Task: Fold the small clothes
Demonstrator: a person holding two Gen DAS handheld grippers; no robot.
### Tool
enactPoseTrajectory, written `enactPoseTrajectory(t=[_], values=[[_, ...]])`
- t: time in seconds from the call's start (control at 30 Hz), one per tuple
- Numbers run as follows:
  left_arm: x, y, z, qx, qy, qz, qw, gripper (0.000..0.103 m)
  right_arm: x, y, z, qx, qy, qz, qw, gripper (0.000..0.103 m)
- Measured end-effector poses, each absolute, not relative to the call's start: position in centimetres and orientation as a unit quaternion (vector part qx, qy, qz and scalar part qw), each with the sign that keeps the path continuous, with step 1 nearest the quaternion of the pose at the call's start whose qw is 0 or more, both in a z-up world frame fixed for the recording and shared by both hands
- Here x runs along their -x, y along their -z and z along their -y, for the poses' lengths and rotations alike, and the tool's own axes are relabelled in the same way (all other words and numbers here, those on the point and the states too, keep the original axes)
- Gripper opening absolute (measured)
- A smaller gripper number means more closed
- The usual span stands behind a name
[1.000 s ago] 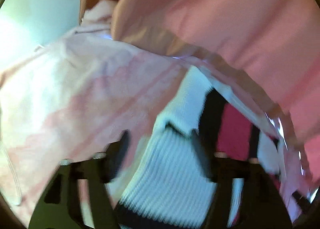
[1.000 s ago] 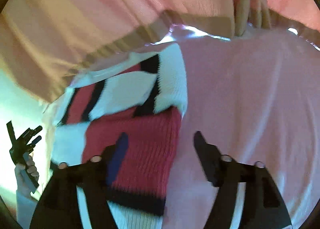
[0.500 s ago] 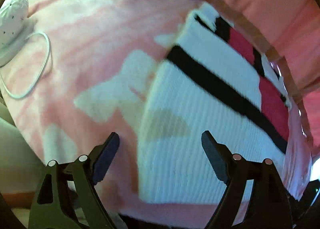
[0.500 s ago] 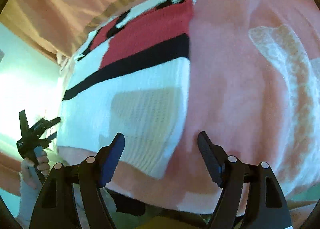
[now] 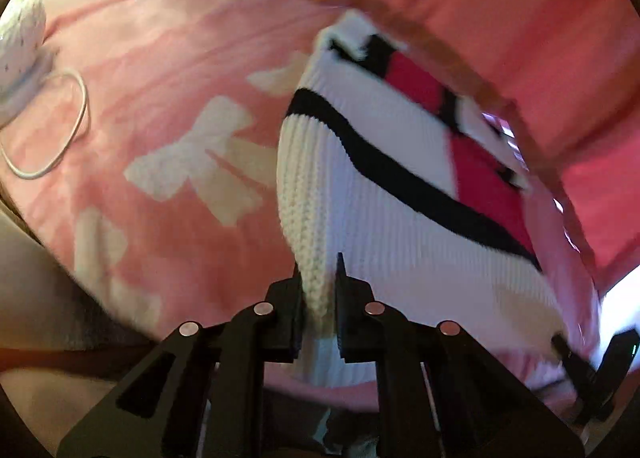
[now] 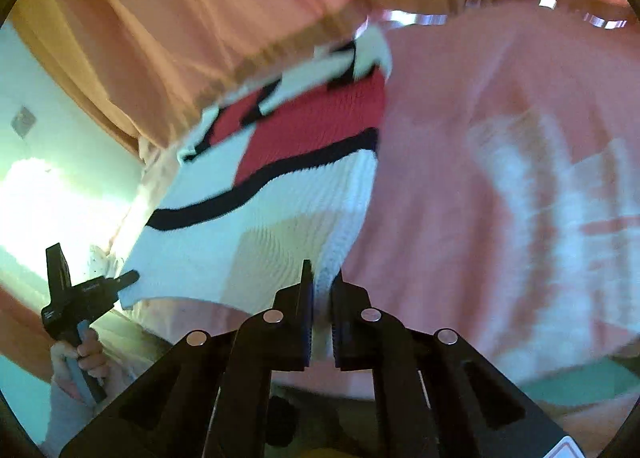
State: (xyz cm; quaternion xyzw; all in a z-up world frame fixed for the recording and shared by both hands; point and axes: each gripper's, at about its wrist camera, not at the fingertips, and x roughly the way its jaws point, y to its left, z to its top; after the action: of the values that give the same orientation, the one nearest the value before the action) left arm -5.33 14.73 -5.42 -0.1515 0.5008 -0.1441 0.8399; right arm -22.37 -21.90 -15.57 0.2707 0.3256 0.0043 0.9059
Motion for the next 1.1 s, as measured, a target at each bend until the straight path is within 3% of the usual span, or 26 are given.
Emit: enactPoseTrajectory(t=[0.37, 0.53, 0.67, 0.8, 1.0, 1.1], values=[[22.3, 0.5, -14.7, 0.132, 0.23, -0.501, 0.824, 0.011, 38.4, 14.5, 22.2, -0.245, 0.047, -0.373, 0.893, 0.006], [24.3, -3.5, -15.6, 0.125, 0.227, -0.468, 0.845, 0.011, 42.1, 10.8, 21.9, -0.256, 0.034, -0.337, 0.905, 0.006], [20.4, -7.9, -13.2, 0.105, 0.255, -0.413, 0.868, 0.011, 38.7, 5.7, 23.9, -0.227, 0.018, -0.257, 0.939, 0.006], [10.9, -9.1, -9.5, 0.066, 0.246, -0.364, 0.896, 0.012, 28.8, 3.7, 29.7, -0.235, 0.02, -0.213, 0.948, 0.006], [-5.1, -1.0, -4.7, 0.019, 0.153, -0.431, 0.889, 0.012, 12.3, 9.8, 35.7, -0.285, 0.043, -0.302, 0.909, 0.006], [-9.4, 3.6, -3.5, 0.013, 0.125, -0.473, 0.872, 0.013, 6.6, 13.1, 36.9, -0.29, 0.057, -0.347, 0.89, 0.006]])
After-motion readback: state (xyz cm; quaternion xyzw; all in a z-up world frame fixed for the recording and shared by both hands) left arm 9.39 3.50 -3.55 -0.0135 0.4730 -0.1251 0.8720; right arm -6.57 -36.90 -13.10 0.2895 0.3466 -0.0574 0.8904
